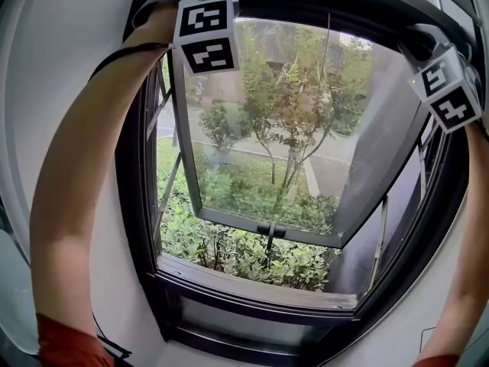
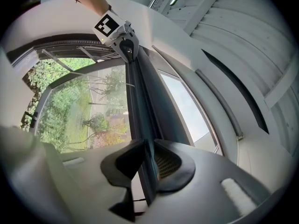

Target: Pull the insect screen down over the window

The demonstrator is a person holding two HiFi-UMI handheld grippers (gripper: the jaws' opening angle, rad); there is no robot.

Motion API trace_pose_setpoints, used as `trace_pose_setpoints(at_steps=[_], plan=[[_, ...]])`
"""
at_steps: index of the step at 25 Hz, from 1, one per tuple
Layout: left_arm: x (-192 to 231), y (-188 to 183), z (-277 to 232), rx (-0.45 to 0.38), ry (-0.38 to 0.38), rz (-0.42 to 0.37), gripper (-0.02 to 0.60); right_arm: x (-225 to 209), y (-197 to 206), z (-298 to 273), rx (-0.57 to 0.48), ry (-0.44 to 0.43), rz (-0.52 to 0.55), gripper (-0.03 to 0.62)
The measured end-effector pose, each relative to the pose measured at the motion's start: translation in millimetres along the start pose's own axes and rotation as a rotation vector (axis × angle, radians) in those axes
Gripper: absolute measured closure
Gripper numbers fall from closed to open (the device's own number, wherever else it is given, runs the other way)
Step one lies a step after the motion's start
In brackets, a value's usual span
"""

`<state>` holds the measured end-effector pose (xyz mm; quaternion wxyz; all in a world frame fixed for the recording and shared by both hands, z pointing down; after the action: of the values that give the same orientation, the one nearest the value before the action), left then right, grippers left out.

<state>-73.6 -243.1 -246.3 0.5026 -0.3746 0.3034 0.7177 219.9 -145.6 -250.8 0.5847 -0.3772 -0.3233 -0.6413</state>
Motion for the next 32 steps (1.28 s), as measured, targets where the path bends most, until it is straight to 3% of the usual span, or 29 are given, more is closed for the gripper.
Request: trace_pose_setpoints(at_steps=[7,11,22,32], plan=[[1.8,0.2,-1.9,0.011,0.03,-0.063,0.535,5.0,0.6,-13.0,0.092,-0.12,0.113,0.526],[2.1,-0.8,-6.1,-0.006,0.03,-0.096,0.535,-0.4,0.8,-16.1,0.109,-0.174,0.105,0.534],[7.8,0.5,-4.6,-0.017,0.074,0.019,0.549,0.6,-2.3,-16.2,0.127,-0.136,0.155,0.563],[7.3,-2.1,-7.0,0.009,0.071,0.008,0.537,-1.1,-11.6,-15.3,0.144,-0.112,0.199,0.563]])
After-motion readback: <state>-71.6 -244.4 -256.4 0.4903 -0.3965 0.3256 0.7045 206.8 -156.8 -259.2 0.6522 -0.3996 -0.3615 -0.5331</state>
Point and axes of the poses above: the fingertips, and each gripper's own axes: z backward along the fingers, x to its left, y out of its underside, the point moved 10 cm from there along z, backward along the fingers, and after that the axes turned 7 degrees about z, right-handed, at the moved point
